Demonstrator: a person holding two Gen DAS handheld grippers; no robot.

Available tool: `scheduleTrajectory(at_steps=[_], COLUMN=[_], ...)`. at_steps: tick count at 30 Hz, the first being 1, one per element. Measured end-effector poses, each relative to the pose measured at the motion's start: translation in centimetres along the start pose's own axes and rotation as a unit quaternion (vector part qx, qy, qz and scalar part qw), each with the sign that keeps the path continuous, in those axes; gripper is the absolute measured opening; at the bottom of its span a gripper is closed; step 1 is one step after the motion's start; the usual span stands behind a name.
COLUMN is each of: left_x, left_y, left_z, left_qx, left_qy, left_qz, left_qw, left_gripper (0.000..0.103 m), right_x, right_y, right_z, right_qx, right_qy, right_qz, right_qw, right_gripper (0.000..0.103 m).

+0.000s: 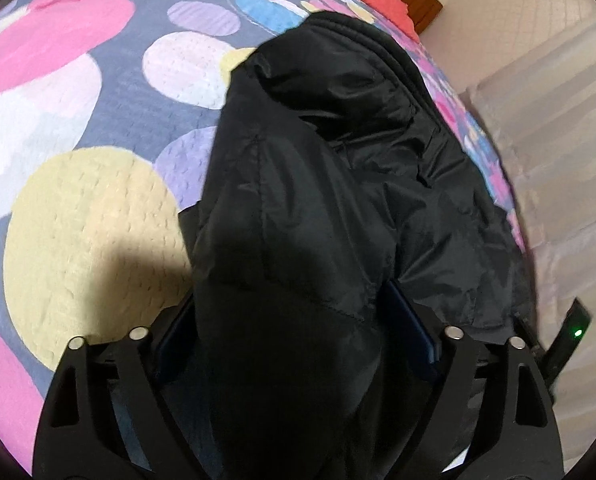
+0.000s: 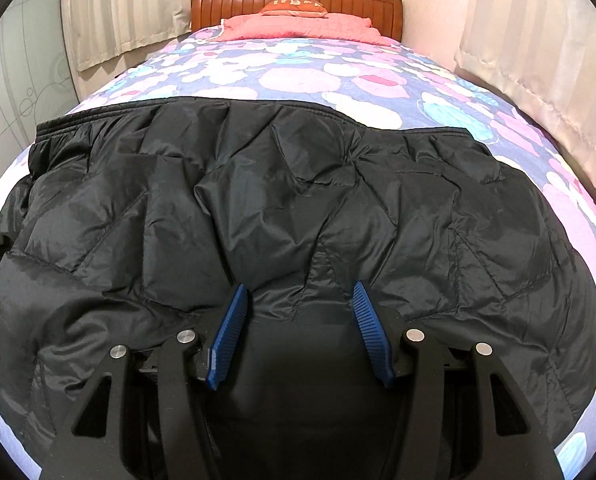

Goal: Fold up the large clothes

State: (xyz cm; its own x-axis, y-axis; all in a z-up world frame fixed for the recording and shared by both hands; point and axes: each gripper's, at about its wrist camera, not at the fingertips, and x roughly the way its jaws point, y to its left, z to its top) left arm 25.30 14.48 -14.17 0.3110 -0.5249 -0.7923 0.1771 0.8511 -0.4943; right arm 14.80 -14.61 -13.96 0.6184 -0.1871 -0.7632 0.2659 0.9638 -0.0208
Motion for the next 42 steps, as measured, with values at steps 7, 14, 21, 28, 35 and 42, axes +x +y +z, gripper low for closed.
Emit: scheduleTrajectory(at_steps=[7,14,21,28,35,42], left_x=[0.3,0.2,-1.5,-5.2,-7.9,-7.6], left_y=[-0.2,-0.5,-2.8,-5.6,-12.9,-20.6], left_z=[-0.2,-0.3,-0.6,-1.2,-2.0,-3.8], left_qx=[-0.016,-0.003,0.018,0.020,0.070,0.112], left_qy=[0.001,0.001,-0.027,-0.058,-0.071,-0.089], left_qz=[-0.041,-0.036,-0.017,-0.037,-0.028,0.011], left_qw=[0.9990,0.9994,0.9993,0.9974,0.9947,0.9897], left_gripper=[0.052,0.042,0.021,0.019,0.018,0.018], right_x=[0.0,0.1,0.0,-0.3,-3.5,-6.7], right_y=[0.1,0.2,0.3,0.2,-2.9,-8.6], right_z=[0.0,-0.1,-0.2,0.2,0.8,0.6], right_qx=[0.001,0.001,0.001,0.002,0.019,0.034], right_qy=[-0.003,-0.006,-0.006,-0.009,-0.029,-0.045], right_qz=[0.000,0.000,0.001,0.007,0.013,-0.003], right_qw=[1.000,1.000,1.000,1.000,0.999,0.998], right_gripper=[0.056,0.057,0.057,0.056,0.064,0.066])
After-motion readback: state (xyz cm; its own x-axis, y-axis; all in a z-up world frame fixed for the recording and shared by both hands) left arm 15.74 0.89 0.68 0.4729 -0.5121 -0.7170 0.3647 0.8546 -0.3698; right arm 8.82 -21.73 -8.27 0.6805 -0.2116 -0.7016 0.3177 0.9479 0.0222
